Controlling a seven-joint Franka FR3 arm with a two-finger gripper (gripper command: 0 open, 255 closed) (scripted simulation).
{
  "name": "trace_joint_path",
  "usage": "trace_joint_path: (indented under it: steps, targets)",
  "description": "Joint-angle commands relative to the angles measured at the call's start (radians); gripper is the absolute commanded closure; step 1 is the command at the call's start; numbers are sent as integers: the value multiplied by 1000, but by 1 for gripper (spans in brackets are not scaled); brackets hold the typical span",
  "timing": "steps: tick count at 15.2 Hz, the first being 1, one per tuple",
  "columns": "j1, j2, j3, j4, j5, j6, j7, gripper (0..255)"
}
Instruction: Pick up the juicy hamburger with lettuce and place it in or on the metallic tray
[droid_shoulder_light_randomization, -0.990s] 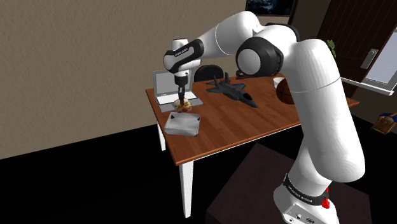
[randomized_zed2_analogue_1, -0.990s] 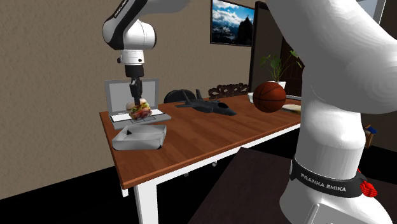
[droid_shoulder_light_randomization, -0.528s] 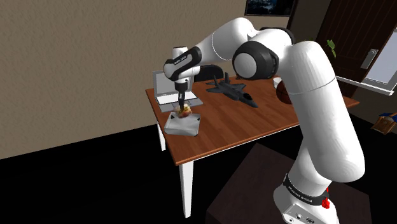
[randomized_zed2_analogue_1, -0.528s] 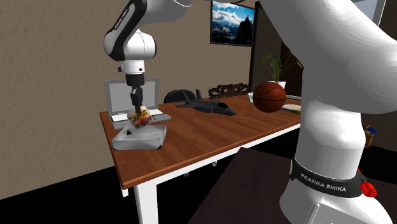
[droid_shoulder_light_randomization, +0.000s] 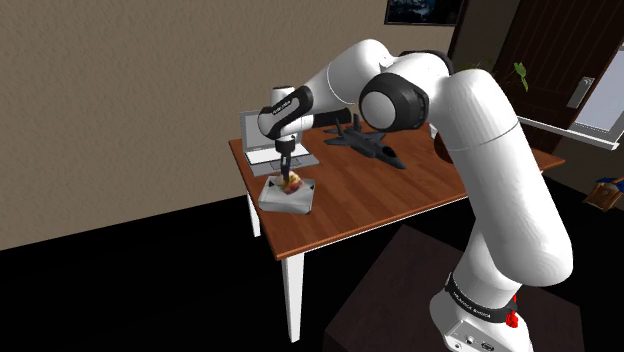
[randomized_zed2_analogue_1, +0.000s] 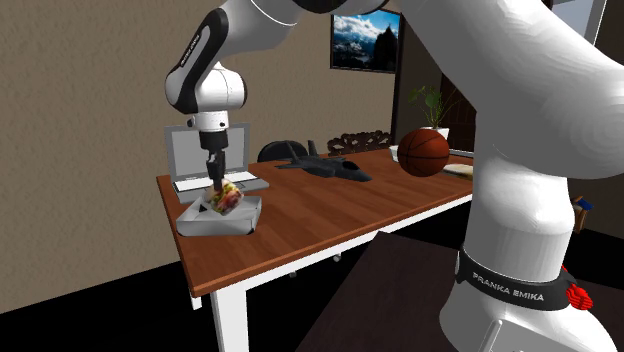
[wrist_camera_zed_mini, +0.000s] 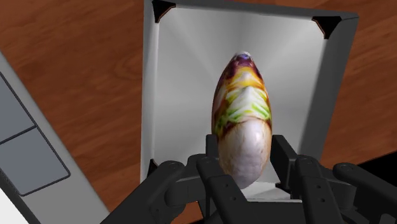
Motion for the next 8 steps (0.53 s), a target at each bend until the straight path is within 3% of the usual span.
trace_joint_path:
  steps: [1,7,8]
  targets:
    - [-1,6,2,0,2,7,-1,255]
    - [-1,6,2,0,2,7,-1,255]
    - [-1,6,2,0,2,7,-1,0]
